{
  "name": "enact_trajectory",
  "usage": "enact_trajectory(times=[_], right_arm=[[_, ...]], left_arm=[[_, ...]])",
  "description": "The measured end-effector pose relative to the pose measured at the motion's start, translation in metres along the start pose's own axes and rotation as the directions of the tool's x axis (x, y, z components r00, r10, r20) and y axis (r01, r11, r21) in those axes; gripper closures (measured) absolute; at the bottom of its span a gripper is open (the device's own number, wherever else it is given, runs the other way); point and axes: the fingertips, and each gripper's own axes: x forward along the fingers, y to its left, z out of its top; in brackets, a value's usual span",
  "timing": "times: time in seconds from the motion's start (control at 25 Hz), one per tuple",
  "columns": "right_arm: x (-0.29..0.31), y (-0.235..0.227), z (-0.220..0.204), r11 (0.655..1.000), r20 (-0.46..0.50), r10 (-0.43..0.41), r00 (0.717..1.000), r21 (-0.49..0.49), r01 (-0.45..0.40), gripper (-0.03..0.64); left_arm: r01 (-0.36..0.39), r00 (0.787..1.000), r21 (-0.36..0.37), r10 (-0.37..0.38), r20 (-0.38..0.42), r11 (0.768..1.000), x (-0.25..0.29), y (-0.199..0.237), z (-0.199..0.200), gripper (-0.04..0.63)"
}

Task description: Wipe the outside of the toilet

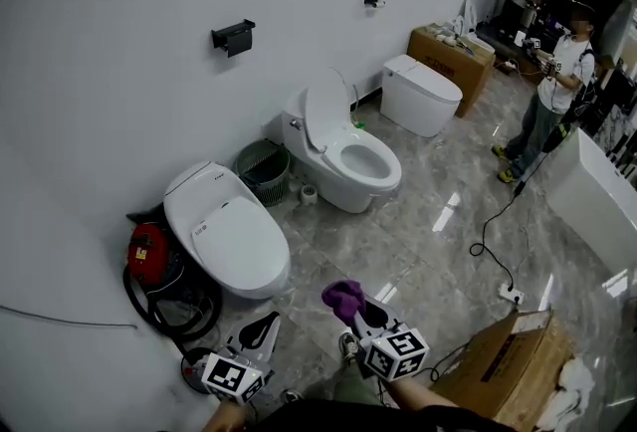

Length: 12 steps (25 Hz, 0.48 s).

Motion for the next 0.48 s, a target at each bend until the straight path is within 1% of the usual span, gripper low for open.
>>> enact_trajectory(times=[0.24,0.48], right_arm=[[-0.031,0.016,-0.01,1.0,0.007,-0.022,1.0,-0.003,0.022,0.572],[-0.056,0.024,-0.015,0.998,0.014,-0.055,0.998,-0.007,0.055,0.572]], left_arm=[[0.079,0.997,0.036,-0.079,0.004,0.996,-0.011,-0.03,0.007,0.594],[0.125,0.992,0.039,-0.125,-0.005,0.991,-0.021,-0.051,0.005,0.594]])
